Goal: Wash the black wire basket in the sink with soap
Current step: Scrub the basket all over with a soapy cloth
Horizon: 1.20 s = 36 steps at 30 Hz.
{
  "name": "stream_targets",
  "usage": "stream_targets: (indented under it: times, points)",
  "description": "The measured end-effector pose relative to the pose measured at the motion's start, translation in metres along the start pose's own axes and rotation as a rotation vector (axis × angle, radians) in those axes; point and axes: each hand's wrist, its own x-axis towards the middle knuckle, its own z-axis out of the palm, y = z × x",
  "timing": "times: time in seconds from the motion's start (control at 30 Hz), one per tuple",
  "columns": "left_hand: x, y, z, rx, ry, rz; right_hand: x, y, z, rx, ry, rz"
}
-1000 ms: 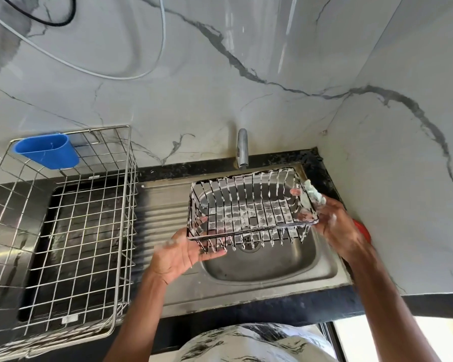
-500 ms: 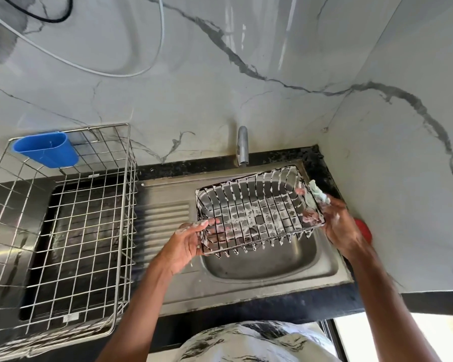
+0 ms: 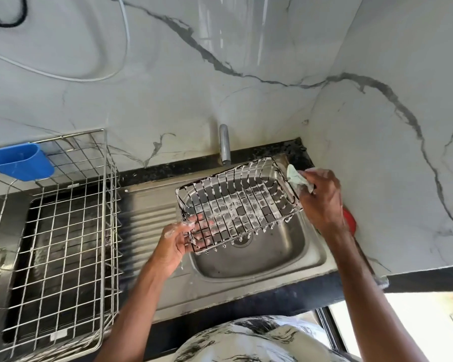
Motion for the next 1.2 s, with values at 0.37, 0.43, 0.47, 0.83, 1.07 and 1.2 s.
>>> stream_targets:
  times: [0.37, 0.43, 0.47, 0.83, 1.07, 1.2]
  points:
    - [-0.002, -0.033, 0.047, -0.05, -0.125, -0.037, -0.036, -0.085, 0.07, 0.38, -0.398, 0.344]
    - [-0.003, -0.036, 0.052, -0.076, -0.127, -0.067, -0.041, -0.091, 0.084, 0.362, -0.378, 0.331]
    - [-0.005, -0.035, 0.056, -0.075, -0.127, -0.07, -0.043, -0.094, 0.089, 0.382, -0.372, 0.321]
    - [-0.002, -0.034, 0.052, -0.085, -0.119, -0.047, -0.069, -0.107, 0.091, 0.315, -0.373, 0.038]
    - [-0.003, -0.025, 0.047, -0.07, -0.183, 0.029, -0.084, -0.09, 0.086, 0.348, -0.59, -0.01]
    - [0.003, -0.028, 0.046, -0.011, -0.196, 0.008, -0.063, -0.098, 0.091, 0.403, -0.494, 0.16]
